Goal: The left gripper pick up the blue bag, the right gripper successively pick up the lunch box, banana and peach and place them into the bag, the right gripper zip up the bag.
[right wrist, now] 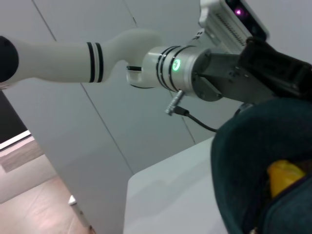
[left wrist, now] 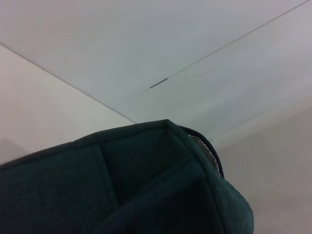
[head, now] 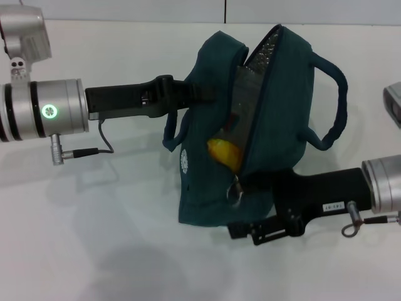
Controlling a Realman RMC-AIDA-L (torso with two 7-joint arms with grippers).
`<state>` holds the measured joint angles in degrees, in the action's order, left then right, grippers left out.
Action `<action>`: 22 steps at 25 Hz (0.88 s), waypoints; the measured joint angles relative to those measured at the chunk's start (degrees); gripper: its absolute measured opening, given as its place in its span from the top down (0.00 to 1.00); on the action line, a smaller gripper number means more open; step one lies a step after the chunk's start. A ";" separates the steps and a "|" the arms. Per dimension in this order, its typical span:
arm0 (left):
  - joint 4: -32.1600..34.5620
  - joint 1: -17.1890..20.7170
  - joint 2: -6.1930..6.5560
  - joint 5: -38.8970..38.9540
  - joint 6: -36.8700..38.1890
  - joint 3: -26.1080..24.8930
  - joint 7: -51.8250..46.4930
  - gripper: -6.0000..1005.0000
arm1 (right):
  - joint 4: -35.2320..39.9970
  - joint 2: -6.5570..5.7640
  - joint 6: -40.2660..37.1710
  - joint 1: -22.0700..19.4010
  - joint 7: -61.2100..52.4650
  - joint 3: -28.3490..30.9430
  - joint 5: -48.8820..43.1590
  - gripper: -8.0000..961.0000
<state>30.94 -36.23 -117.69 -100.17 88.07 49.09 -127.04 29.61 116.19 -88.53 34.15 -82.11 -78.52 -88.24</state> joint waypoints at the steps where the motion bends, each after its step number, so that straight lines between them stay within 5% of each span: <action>1: -0.02 0.03 0.00 0.00 0.00 -0.04 0.08 0.96 | 0.00 0.00 -0.06 0.05 0.00 -0.36 0.01 0.15; 7: -0.18 0.16 0.00 -0.02 0.00 -0.19 0.39 0.96 | -0.38 0.00 2.32 -0.38 -0.03 -0.76 0.75 0.15; 22: -0.18 0.11 0.00 -0.02 0.03 0.12 0.47 0.96 | -2.31 0.00 5.45 -1.03 0.11 -1.11 3.34 0.49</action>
<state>30.76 -36.12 -117.69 -100.20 88.10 49.21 -126.57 27.30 116.19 -83.08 33.11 -82.00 -79.62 -84.90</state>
